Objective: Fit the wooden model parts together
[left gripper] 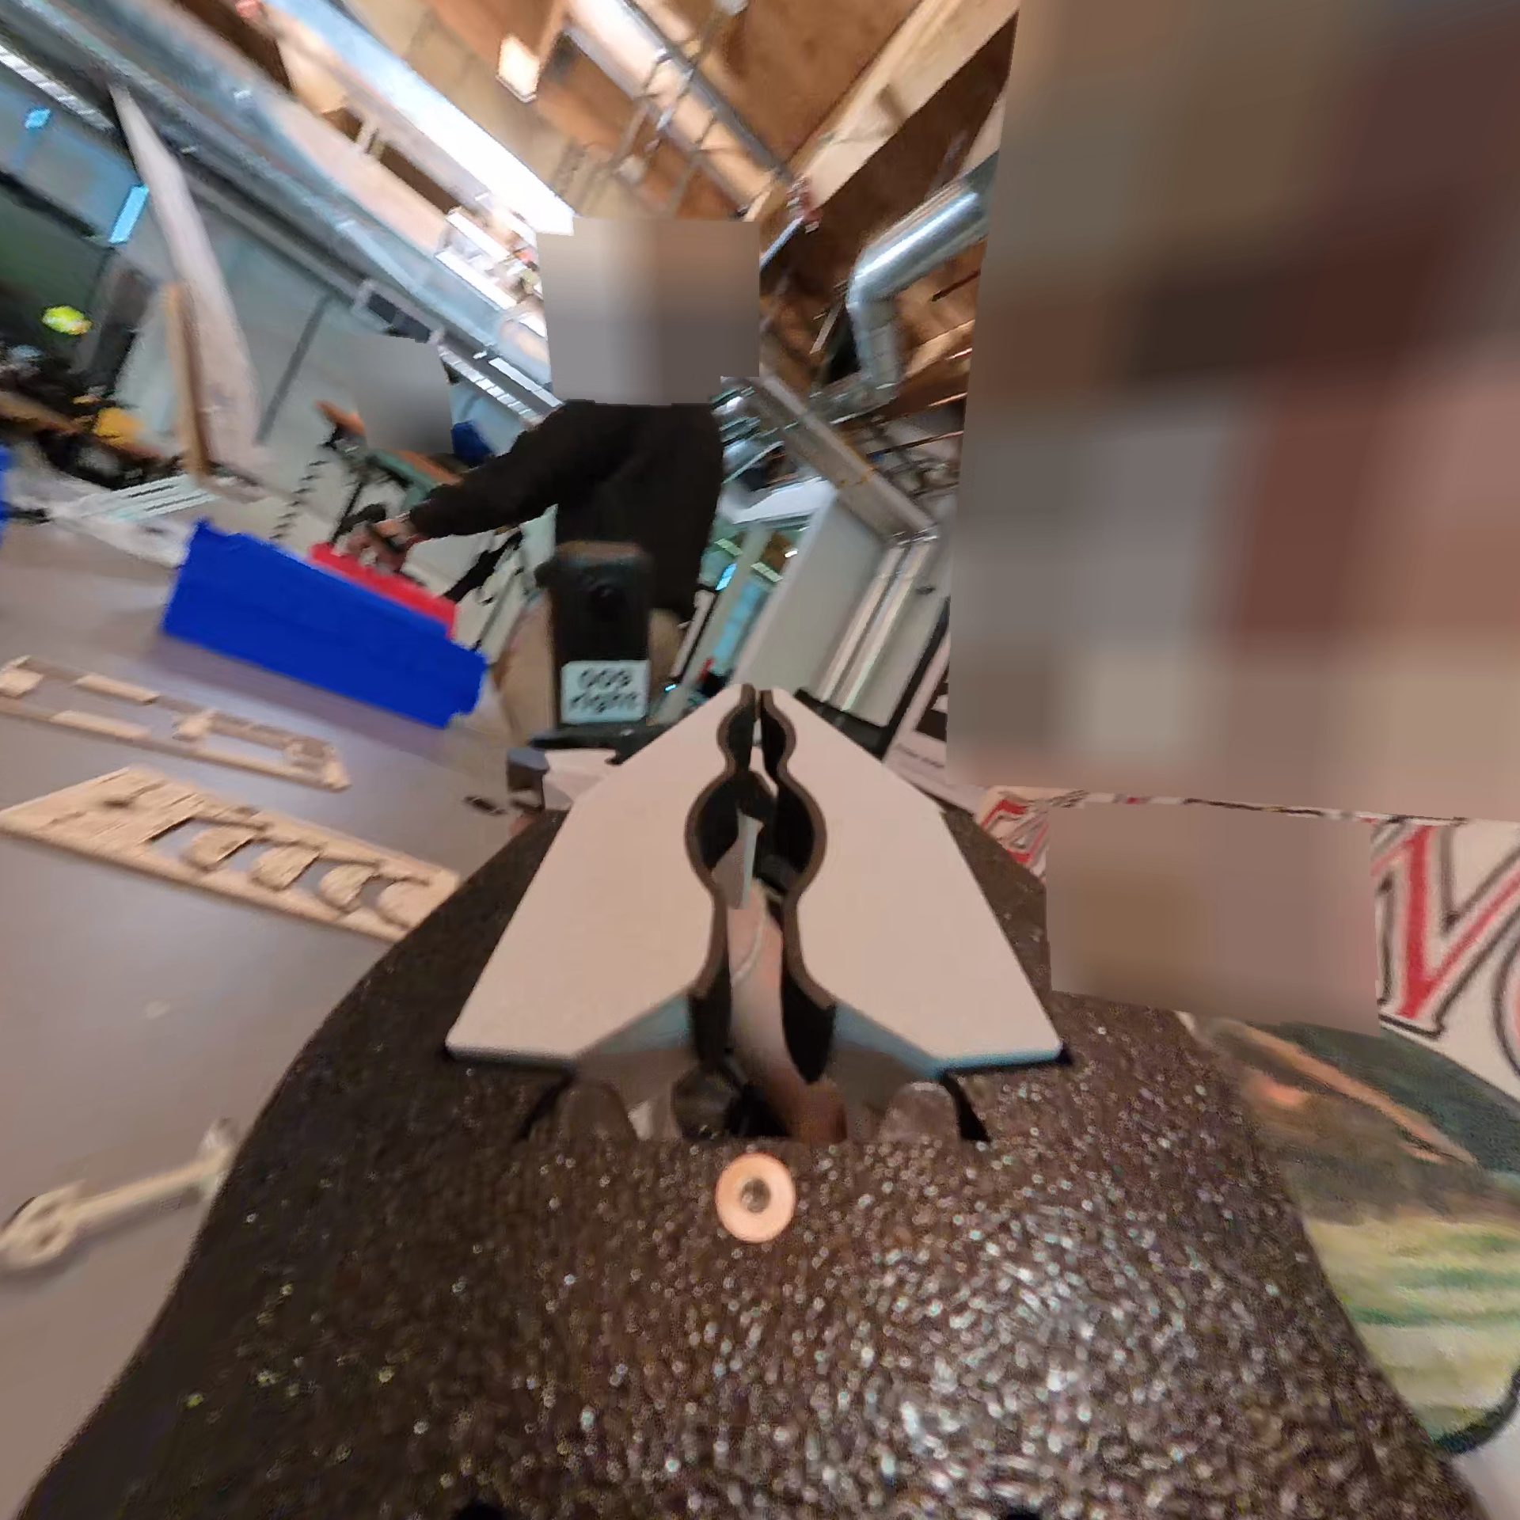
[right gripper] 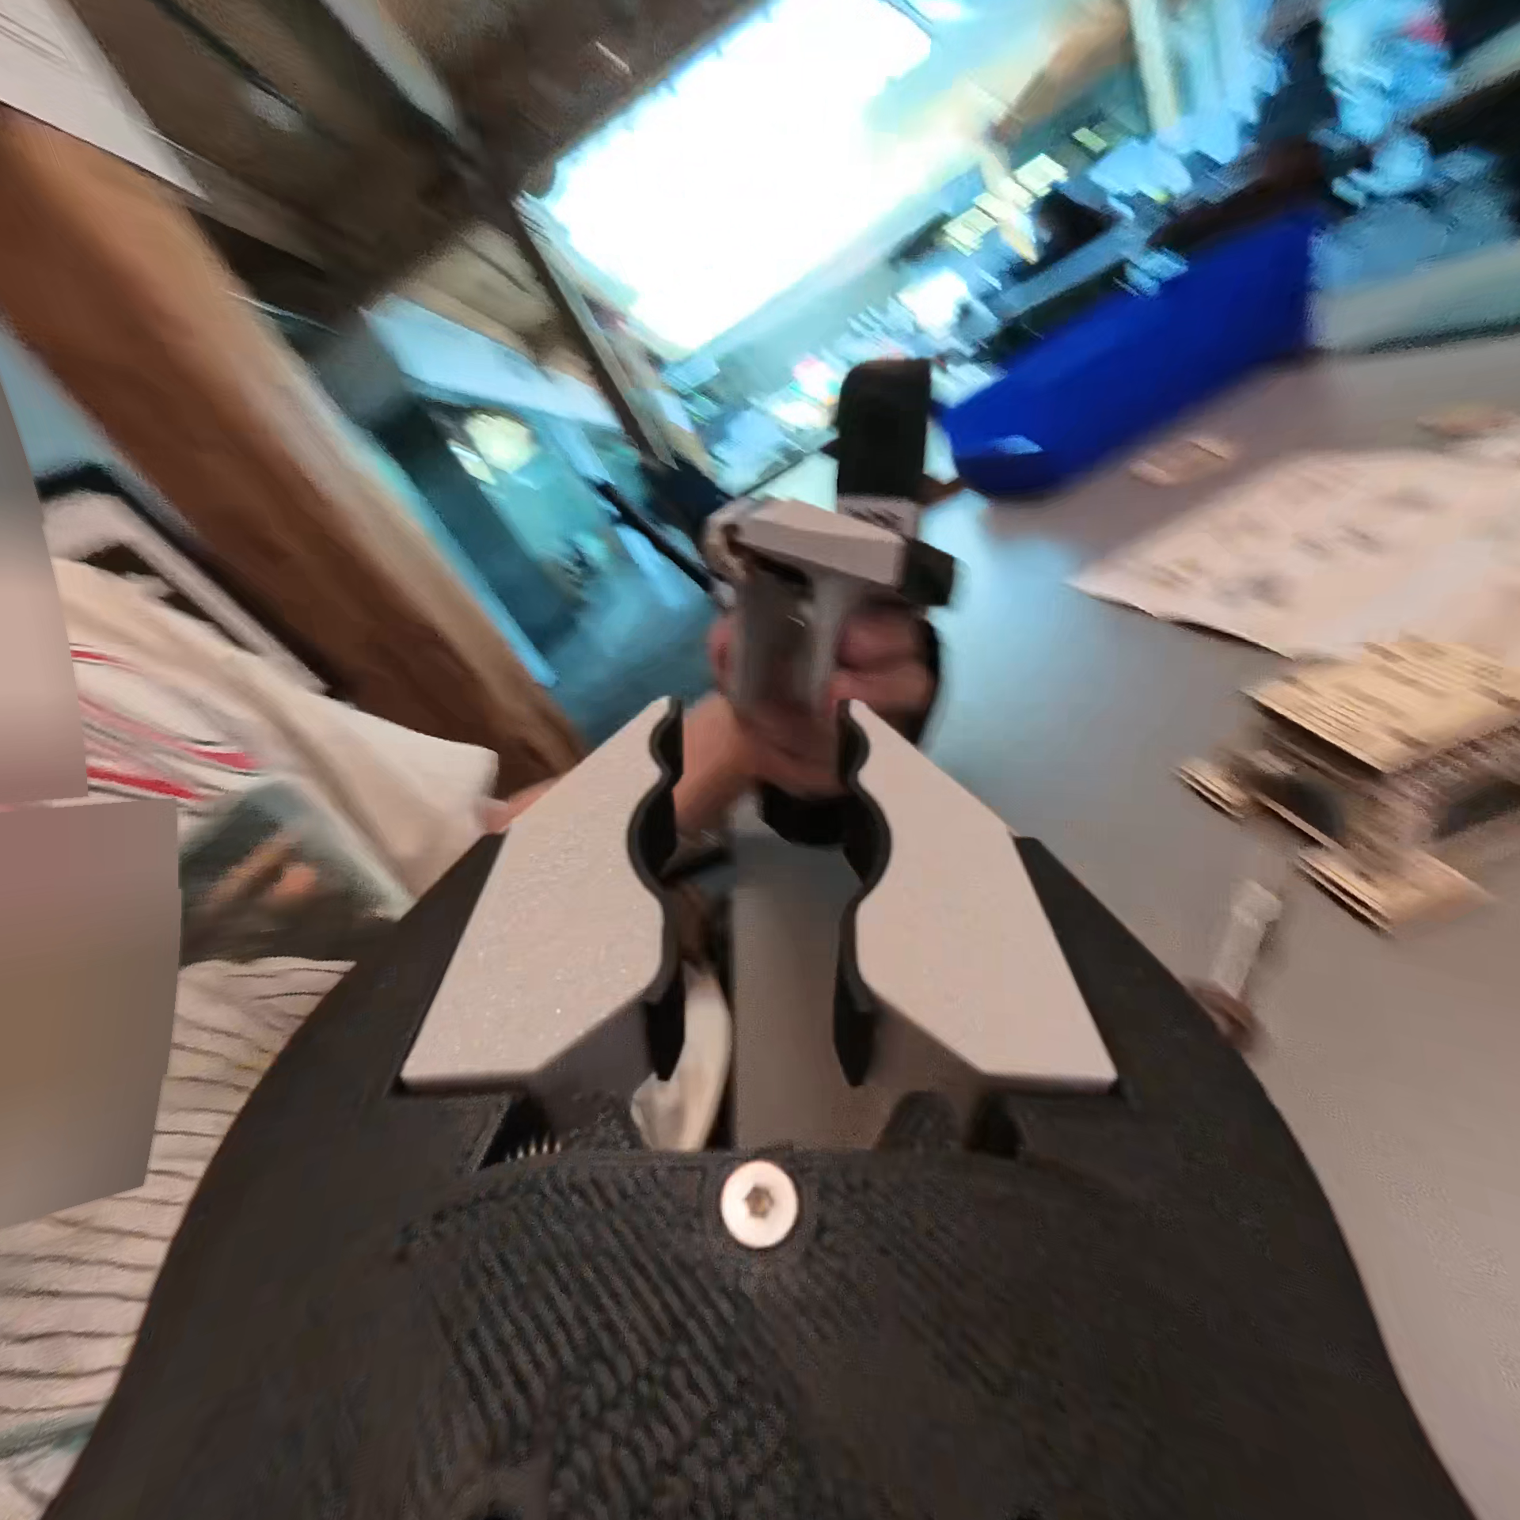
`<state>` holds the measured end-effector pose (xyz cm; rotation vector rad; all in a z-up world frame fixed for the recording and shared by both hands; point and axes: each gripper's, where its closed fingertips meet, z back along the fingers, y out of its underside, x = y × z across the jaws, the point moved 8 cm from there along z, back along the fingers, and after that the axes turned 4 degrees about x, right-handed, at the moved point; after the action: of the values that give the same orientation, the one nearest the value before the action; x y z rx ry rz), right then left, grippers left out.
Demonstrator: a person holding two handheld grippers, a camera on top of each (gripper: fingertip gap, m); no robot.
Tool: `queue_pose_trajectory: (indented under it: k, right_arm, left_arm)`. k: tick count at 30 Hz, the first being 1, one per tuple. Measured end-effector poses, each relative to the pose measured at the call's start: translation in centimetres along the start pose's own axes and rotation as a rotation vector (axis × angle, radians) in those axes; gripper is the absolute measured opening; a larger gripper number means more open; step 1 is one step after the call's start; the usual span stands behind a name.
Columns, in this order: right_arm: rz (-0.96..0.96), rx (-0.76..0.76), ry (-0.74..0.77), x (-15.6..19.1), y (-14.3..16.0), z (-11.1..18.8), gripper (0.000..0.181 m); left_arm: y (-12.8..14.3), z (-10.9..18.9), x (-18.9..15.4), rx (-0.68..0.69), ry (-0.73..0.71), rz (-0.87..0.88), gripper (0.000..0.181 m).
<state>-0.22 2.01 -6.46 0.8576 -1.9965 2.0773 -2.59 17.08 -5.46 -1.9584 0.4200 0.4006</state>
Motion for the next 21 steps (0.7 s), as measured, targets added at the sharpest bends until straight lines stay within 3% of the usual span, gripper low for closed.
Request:
queue_pose_trajectory:
  k: [3,8,13,21]
  right_arm:
    - [0.004,-0.165,-0.158,0.9,-0.7,-0.7,0.029]
    - [-0.061,-0.377,-0.283,0.4,-1.1,-0.2,0.018]
    - [-0.025,-0.319,-0.276,0.3,-0.4,-0.7,0.017]
    - [-0.041,-0.348,-0.318,0.6,-0.6,-1.0,0.012]
  left_arm:
    - [-0.2,-0.8,-0.6,-0.013,0.073,0.008,0.000]
    - [-0.2,-1.7,-1.3,0.003,0.133,-0.007,0.000]
    - [-0.2,-1.9,-1.2,0.019,0.137,-0.009,0.000]
    - [-0.1,-1.7,-1.1,0.027,0.122,-0.015,0.000]
